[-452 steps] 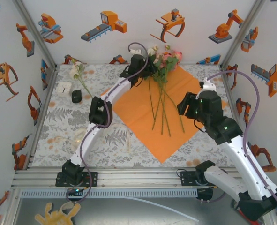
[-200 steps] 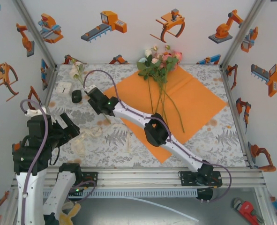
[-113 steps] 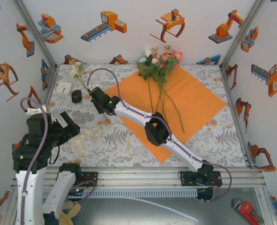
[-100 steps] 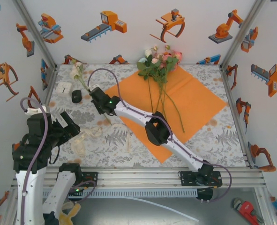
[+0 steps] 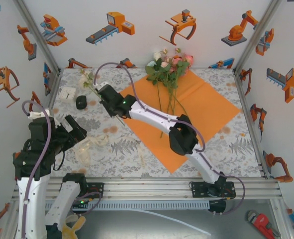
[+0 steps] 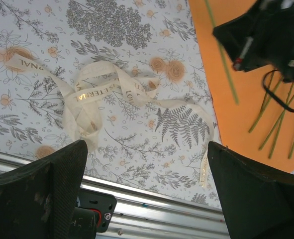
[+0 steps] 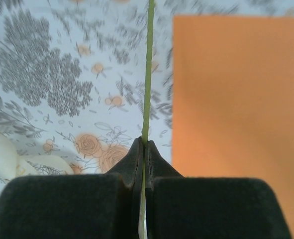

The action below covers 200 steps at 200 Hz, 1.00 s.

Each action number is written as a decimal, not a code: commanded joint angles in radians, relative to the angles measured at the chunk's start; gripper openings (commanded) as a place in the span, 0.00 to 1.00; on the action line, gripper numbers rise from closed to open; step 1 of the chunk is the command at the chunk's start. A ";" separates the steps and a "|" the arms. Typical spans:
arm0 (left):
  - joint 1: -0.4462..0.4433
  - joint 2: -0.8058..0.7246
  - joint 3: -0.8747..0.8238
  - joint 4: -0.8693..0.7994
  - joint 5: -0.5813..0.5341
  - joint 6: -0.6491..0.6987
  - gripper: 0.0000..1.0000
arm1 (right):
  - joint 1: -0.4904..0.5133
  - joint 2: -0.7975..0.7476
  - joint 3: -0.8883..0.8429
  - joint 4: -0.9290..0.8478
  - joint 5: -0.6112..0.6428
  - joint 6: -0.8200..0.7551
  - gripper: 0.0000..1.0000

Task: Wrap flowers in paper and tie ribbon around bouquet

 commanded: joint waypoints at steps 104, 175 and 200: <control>0.005 0.059 -0.056 0.113 0.058 -0.028 0.99 | -0.093 -0.320 -0.617 0.061 -0.185 0.131 0.00; 0.005 0.075 -0.094 0.139 0.074 -0.027 0.99 | -0.140 -0.281 -0.552 0.052 -0.086 0.190 0.35; 0.005 0.060 -0.107 0.145 0.066 -0.021 0.99 | -0.167 -0.204 -0.467 0.086 -0.103 0.200 0.34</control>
